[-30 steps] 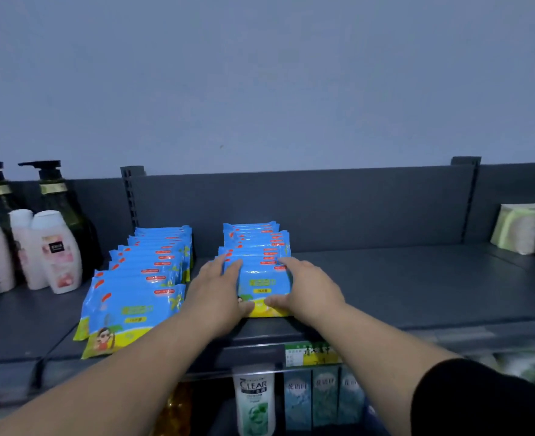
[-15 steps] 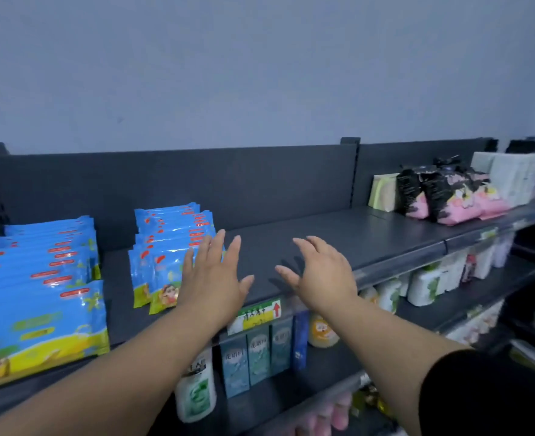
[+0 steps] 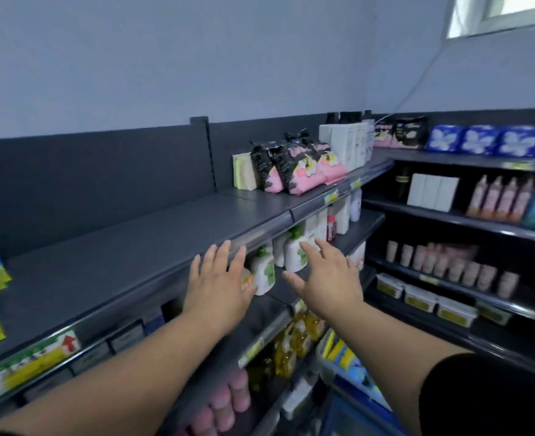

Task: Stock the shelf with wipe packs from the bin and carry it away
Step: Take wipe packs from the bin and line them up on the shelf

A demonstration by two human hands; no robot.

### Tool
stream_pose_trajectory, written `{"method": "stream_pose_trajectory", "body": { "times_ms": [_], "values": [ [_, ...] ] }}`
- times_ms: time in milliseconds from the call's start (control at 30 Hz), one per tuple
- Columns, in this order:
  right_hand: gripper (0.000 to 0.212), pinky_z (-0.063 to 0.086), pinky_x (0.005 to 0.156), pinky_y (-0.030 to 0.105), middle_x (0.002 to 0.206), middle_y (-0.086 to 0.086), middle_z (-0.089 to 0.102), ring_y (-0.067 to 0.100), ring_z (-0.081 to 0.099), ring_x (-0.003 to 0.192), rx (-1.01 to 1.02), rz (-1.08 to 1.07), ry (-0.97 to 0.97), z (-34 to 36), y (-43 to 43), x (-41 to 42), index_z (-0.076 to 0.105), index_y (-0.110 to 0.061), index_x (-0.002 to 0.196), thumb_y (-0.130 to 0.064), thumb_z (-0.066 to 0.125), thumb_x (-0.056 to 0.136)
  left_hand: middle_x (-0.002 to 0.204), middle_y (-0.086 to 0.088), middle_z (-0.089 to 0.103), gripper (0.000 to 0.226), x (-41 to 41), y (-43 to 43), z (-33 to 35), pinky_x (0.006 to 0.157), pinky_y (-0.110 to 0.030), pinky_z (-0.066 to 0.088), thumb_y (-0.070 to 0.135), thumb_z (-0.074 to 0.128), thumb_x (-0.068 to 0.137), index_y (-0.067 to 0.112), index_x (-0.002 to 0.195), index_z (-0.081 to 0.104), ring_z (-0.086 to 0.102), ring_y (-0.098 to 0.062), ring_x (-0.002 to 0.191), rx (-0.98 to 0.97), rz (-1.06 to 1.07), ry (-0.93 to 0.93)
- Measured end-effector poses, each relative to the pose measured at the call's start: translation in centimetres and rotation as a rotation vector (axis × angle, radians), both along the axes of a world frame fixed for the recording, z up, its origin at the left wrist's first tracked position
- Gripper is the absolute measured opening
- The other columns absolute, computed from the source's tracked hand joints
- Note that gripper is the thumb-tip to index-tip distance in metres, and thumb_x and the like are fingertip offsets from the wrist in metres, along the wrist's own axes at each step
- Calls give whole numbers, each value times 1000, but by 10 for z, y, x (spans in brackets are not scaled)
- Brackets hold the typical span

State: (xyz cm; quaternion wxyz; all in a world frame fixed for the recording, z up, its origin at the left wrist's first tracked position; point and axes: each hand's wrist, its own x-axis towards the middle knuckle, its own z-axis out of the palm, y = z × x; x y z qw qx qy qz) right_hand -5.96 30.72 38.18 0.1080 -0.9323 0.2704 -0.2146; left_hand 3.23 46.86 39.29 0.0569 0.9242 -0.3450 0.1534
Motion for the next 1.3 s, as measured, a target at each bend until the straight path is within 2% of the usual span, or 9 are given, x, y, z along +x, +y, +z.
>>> {"method": "stream_pose_trajectory", "body": {
  "times_ms": [133, 267, 400, 567, 800, 933, 1067, 1200, 1300],
  "values": [
    [69, 16, 117, 47, 158, -2, 19, 20, 17, 145, 9, -76, 39, -21, -86, -33, 24, -35, 148, -67, 40, 89, 160, -1, -1, 70, -20, -92, -17, 118, -41, 0, 55, 36, 95, 28, 152, 4, -1, -21, 147, 6, -69, 27],
    [68, 21, 116, 47, 156, -2, 22, 20, 20, 144, 39, -128, 55, -45, -167, -66, 27, -34, 147, -63, 45, 88, 160, -1, 0, 69, -38, -183, -44, 119, -40, 2, 56, 31, 96, 28, 152, 3, 0, -22, 147, 19, -126, 46],
    [71, 20, 116, 46, 158, 0, 17, 21, 16, 145, 82, -192, 144, -75, -248, -104, 21, -33, 149, -64, 43, 90, 160, 1, 2, 68, -57, -263, -78, 119, -40, 0, 56, 31, 97, 29, 152, 4, 0, -21, 147, 29, -153, 142],
    [71, 17, 117, 43, 160, 0, 12, 22, 13, 146, 202, -282, 270, -126, -320, -143, 19, -32, 150, -62, 44, 91, 157, -3, 20, 72, -72, -332, -130, 117, -43, 13, 59, 41, 91, 24, 151, 20, 19, -23, 144, 62, -219, 175],
    [72, 20, 116, 41, 159, 2, 16, 22, 17, 145, 343, -406, 437, -224, -358, -175, 19, -32, 150, -63, 43, 90, 159, -3, 9, 74, -69, -387, -224, 116, -39, 11, 52, 47, 93, 25, 152, 11, 12, -23, 145, 243, -311, 350],
    [73, 20, 116, 38, 158, 1, 19, 20, 18, 144, 404, -438, 511, -278, -365, -179, 19, -32, 150, -64, 43, 89, 158, -5, 11, 77, -62, -413, -283, 117, -40, 14, 50, 51, 91, 24, 151, 12, 14, -25, 144, 376, -332, 419],
    [74, 19, 116, 36, 157, 0, 21, 19, 19, 144, 466, -440, 559, -329, -364, -169, 18, -34, 150, -63, 45, 88, 158, -5, 15, 79, -49, -431, -340, 117, -39, 18, 51, 56, 88, 24, 151, 16, 17, -24, 144, 430, -354, 486],
    [70, 19, 116, 32, 156, -2, 23, 16, 22, 143, 531, -405, 571, -372, -362, -150, 21, -36, 149, -61, 47, 89, 158, -5, 16, 75, -35, -436, -388, 117, -40, 15, 51, 51, 91, 25, 151, 15, 15, -24, 145, 456, -387, 532],
    [74, 19, 115, 30, 157, -3, 22, 15, 23, 142, 564, -374, 617, -403, -365, -138, 18, -37, 149, -53, 55, 87, 159, -6, 12, 71, -23, -440, -419, 117, -39, 12, 50, 47, 94, 26, 152, 14, 12, -24, 145, 493, -413, 561]
  ]
}}
